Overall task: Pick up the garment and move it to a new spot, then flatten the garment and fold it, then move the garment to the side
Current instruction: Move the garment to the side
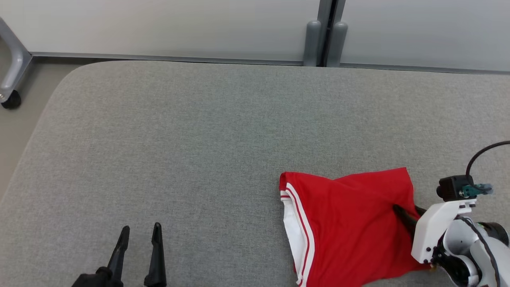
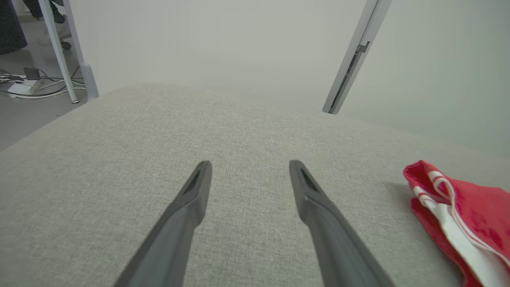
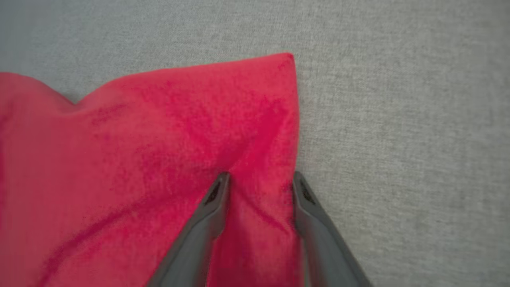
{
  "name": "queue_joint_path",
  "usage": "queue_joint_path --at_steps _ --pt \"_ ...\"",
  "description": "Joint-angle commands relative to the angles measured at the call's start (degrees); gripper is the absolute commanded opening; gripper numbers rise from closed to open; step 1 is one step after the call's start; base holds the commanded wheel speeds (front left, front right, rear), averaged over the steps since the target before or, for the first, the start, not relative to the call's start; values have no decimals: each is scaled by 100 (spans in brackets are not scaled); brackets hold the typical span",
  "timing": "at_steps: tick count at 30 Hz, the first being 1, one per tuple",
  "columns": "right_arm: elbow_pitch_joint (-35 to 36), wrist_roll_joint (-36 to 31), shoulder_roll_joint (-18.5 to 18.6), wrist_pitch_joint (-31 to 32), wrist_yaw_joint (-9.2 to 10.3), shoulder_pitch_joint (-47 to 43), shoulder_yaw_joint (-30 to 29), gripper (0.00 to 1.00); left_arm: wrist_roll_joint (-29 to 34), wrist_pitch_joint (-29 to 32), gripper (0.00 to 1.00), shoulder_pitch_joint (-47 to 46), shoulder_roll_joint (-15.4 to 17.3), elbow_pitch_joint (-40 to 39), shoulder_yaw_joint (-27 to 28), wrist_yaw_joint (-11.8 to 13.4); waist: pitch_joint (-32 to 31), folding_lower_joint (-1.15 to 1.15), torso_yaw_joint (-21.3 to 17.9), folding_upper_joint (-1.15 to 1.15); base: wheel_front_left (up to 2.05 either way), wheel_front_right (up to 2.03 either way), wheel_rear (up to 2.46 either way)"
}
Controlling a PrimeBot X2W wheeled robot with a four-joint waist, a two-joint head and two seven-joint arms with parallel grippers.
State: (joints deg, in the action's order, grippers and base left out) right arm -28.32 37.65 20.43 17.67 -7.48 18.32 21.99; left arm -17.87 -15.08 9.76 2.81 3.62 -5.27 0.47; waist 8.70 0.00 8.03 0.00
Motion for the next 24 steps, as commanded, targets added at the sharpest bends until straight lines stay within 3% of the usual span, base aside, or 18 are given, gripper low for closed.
queue_joint_path --at_steps 1,8,14,19,24 --pt "-57 40 16 12 -2 -14 48 0 -36 -8 100 -161 19 -45 10 20 97 0 -115 0 0 0 0" --pt "111 257 644 -238 0 872 -44 0 36 -8 100 -365 17 -135 8 9 487 0 -1005 0 0 0 0" --pt "287 114 1387 -219 -1 1700 -328 0 328 -8 100 -677 21 -115 -39 -186 854 0 -1685 0 0 0 0" --pt "236 -49 1773 -220 -1 2250 -618 0 513 -8 100 -917 23 -9 -88 -321 1093 0 -1844 0 0 0 0" --pt "-48 -240 1989 -187 -1 2579 -787 0 641 -8 100 -1019 22 88 -152 -431 1194 0 -1731 0 0 0 0"
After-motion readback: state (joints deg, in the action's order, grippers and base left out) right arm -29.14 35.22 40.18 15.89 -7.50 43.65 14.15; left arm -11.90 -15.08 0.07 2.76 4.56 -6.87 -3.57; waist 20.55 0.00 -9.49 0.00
